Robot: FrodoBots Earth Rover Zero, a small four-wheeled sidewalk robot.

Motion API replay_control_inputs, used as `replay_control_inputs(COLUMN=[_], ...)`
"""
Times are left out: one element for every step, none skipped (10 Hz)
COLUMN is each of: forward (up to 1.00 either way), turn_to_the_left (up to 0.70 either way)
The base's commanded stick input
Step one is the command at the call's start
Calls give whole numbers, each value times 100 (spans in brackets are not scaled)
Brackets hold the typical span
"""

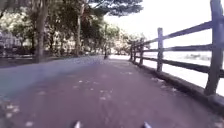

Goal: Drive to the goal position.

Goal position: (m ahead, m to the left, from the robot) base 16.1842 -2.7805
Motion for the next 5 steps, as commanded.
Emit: replay_control_inputs(forward=[100,100,100,100,100], turn_to_the_left=[0,0,0,0,0])
